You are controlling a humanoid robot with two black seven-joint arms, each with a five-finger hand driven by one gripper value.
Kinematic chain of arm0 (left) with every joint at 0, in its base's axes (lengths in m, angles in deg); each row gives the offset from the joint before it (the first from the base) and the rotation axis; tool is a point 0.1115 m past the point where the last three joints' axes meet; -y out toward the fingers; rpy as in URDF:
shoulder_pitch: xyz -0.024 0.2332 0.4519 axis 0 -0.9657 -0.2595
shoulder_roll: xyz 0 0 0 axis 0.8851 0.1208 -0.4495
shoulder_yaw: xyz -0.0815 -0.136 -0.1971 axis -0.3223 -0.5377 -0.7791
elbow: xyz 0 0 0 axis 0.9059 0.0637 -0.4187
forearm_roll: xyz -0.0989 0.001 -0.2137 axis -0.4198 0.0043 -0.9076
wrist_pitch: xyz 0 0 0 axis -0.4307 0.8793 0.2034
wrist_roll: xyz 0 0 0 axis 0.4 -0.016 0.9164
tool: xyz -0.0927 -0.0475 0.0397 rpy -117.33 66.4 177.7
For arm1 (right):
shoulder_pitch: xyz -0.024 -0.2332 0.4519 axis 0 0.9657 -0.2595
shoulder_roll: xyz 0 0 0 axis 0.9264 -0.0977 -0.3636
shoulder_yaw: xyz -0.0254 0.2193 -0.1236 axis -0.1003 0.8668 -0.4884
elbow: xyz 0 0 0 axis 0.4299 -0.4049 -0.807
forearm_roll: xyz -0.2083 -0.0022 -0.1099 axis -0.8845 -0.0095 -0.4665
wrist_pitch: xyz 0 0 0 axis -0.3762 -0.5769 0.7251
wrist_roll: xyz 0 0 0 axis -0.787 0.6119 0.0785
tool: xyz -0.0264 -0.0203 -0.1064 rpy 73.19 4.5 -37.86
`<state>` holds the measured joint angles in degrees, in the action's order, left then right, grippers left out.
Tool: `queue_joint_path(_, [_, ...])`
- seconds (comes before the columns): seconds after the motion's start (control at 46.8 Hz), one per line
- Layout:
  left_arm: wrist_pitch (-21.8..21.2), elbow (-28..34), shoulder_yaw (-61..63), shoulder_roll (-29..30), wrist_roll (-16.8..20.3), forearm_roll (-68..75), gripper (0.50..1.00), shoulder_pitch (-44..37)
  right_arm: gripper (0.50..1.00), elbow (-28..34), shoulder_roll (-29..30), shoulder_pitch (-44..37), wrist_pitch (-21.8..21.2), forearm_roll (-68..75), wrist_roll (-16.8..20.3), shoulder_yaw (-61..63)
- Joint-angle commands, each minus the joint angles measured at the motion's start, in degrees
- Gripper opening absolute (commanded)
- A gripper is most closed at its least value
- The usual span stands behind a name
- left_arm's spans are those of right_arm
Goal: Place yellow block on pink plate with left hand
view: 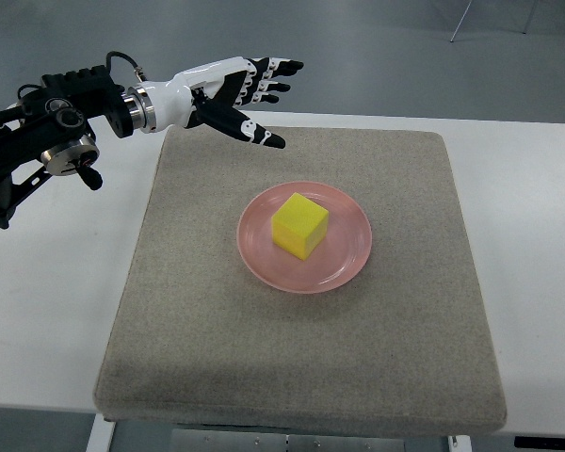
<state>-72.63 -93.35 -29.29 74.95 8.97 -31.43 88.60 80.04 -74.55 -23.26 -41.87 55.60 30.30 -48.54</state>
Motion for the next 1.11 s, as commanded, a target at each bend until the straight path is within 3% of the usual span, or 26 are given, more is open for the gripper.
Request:
queue_joint_path(0.0, [-0.7,3.7,0.0,-0.3,0.0,-5.8,0.994,-0.6,0.924,0.0,0.0,0.0,0.0,0.0,0.0,0.0])
queue_joint_path(0.107, [-0.7,7.3,0.2,-0.8,0.0,-14.5,0.994,-1.2,0.924,0.0,0.0,0.0,0.0,0.0,0.0,0.0])
queue_joint_path(0.363, [0.4,8.6,-0.6,-0.3,-0.1,-29.4,0.994,-3.6,0.924,0.0,0.0,0.0,0.0,0.0,0.0,0.0])
queue_joint_path(0.448, [2.4,10.7,-1.2,-0.1,-0.3,-34.1,0.994,-4.4,0.924,0.0,0.0,0.0,0.0,0.0,0.0,0.0])
queue_joint_path(0.512, [6.2,12.6,-1.4,0.0,-0.7,-38.7,0.994,-4.8,0.924,0.0,0.0,0.0,0.0,0.0,0.0,0.0])
queue_joint_path(0.598, [11.7,15.2,-1.4,0.0,-4.2,-44.5,0.994,-5.5,0.924,0.0,0.0,0.0,0.0,0.0,0.0,0.0])
queue_joint_path(0.662, [13.6,16.4,-1.4,-0.1,-7.2,-48.9,0.994,-6.1,0.924,0.0,0.0,0.0,0.0,0.0,0.0,0.0])
queue_joint_path(0.854, [13.7,17.4,-1.5,-0.3,-14.1,-58.1,0.994,-8.0,0.924,0.0,0.0,0.0,0.0,0.0,0.0,0.0])
queue_joint_path(1.089, [13.7,17.5,-1.6,-0.1,-16.1,-60.3,0.994,-9.1,0.924,0.1,0.0,0.1,-0.1,0.0,0.0,-0.3])
